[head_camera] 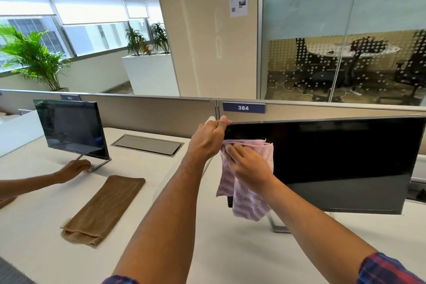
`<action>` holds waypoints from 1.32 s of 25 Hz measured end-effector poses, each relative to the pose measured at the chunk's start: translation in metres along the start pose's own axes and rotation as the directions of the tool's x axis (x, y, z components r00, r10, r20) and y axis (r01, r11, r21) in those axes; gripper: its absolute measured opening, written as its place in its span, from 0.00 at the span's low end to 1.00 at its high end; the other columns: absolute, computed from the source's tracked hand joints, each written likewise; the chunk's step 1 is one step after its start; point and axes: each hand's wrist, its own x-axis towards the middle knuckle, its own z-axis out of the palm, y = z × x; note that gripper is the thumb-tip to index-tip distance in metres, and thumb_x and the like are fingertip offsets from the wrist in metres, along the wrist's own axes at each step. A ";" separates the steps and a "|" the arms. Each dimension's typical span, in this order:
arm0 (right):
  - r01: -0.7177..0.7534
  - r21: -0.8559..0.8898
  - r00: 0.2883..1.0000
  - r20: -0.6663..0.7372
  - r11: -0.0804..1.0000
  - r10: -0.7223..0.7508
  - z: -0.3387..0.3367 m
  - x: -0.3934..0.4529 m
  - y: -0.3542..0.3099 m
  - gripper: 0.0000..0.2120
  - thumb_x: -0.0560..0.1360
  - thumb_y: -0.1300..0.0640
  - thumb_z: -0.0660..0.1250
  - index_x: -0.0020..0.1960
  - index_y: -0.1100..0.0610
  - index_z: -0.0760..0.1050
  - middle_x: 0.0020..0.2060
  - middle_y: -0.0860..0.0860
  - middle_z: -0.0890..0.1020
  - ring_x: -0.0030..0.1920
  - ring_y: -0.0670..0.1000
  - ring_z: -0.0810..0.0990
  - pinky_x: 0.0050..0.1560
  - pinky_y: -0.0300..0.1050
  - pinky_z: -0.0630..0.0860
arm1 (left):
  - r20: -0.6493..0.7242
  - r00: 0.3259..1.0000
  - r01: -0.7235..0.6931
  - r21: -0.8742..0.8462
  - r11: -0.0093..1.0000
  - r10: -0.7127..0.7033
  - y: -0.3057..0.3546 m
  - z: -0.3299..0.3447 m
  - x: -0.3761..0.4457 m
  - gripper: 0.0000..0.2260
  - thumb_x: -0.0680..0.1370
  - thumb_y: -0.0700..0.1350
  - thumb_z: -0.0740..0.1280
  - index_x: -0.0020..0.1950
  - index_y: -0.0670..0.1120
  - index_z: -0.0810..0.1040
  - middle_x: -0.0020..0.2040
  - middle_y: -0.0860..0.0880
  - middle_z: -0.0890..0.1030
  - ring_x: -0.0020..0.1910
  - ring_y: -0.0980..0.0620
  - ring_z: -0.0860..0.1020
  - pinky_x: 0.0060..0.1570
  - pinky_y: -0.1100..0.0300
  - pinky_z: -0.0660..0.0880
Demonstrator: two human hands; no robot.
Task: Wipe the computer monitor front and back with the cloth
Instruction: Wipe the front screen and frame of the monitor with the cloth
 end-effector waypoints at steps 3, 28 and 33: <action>-0.174 -0.055 0.985 -0.017 0.983 0.173 -0.006 0.008 0.014 0.29 0.74 0.57 0.73 0.72 0.63 0.71 0.63 0.58 0.77 0.60 0.60 0.76 0.63 0.57 0.75 | -0.016 1.000 0.000 -0.011 1.000 -0.001 -0.002 0.001 0.000 0.26 0.85 0.59 0.47 0.63 0.52 0.82 0.63 0.46 0.81 0.62 0.48 0.76 0.60 0.55 0.68; -0.480 0.198 0.865 -0.055 0.855 0.499 -0.011 -0.039 0.012 0.29 0.72 0.60 0.74 0.71 0.65 0.72 0.55 0.59 0.78 0.54 0.57 0.78 0.49 0.48 0.81 | -0.089 0.996 0.023 0.154 0.988 -0.009 0.003 0.008 0.001 0.31 0.80 0.65 0.43 0.61 0.53 0.81 0.60 0.47 0.81 0.60 0.45 0.77 0.60 0.44 0.74; -0.575 0.268 0.786 -0.082 0.773 0.613 -0.010 -0.042 0.029 0.27 0.74 0.66 0.73 0.72 0.66 0.72 0.55 0.59 0.77 0.54 0.56 0.78 0.50 0.46 0.81 | -0.080 0.997 0.013 0.262 0.965 0.008 0.010 0.007 0.001 0.26 0.83 0.60 0.46 0.50 0.47 0.79 0.51 0.45 0.81 0.51 0.43 0.78 0.48 0.50 0.72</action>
